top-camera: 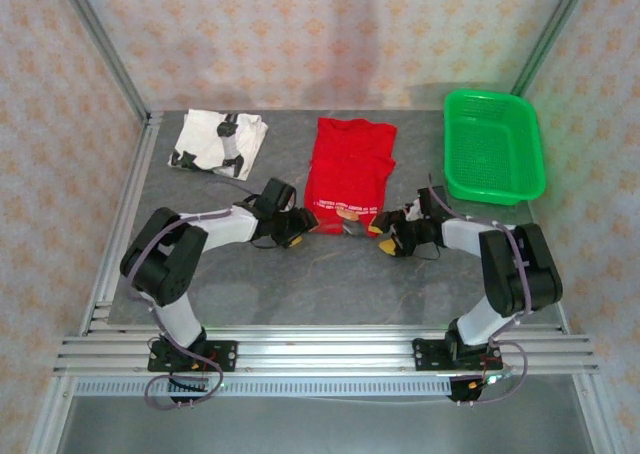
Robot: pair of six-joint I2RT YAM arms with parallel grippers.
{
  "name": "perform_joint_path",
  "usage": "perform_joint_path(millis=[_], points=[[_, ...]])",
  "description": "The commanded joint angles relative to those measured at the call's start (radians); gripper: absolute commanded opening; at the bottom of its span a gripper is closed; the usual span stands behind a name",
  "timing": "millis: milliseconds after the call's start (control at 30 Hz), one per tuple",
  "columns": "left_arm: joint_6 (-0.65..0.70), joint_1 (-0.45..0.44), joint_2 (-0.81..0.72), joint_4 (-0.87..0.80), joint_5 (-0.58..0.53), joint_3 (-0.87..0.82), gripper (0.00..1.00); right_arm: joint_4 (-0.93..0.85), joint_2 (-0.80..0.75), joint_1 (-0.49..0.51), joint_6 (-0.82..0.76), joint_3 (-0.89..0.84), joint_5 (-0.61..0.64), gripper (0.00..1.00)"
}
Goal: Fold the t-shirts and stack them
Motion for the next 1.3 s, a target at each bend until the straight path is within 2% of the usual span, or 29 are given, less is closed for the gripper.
perform_joint_path(millis=[0,267,367,500,533,600,633,767,900,1067,1267], points=[[-0.032,-0.008,0.045,0.073,-0.03,0.052,0.57,0.088,0.05,0.008,0.023,0.044,0.021,0.57],[-0.026,-0.038,0.181,0.06,-0.044,0.167,0.47,0.208,0.168,0.022,0.115,0.106,0.003,0.41],[-0.011,-0.041,0.195,0.01,-0.063,0.206,0.35,0.197,0.193,0.028,0.13,0.154,-0.004,0.22],[0.023,-0.041,0.18,-0.072,-0.095,0.236,0.15,0.086,0.181,0.028,0.074,0.188,0.011,0.03],[0.033,-0.041,0.167,-0.095,-0.104,0.234,0.1,0.049,0.171,0.028,0.059,0.191,0.014,0.0],[0.053,-0.045,0.115,-0.131,-0.117,0.22,0.03,-0.016,0.133,0.028,0.028,0.182,0.02,0.0],[0.064,-0.047,0.086,-0.158,-0.132,0.207,0.0,-0.061,0.098,0.028,0.009,0.171,0.027,0.0],[0.093,-0.064,-0.031,-0.233,-0.187,0.131,0.0,-0.215,-0.065,0.028,-0.036,0.09,0.056,0.0],[0.076,-0.087,-0.128,-0.248,-0.211,0.021,0.0,-0.268,-0.272,0.056,-0.001,-0.055,0.065,0.0],[0.037,-0.252,-0.237,-0.332,-0.263,-0.017,0.0,-0.362,-0.507,0.188,0.094,-0.191,0.118,0.0],[-0.113,-0.413,-0.389,-0.407,-0.344,-0.08,0.0,-0.602,-0.984,0.247,0.307,-0.273,0.215,0.0]])
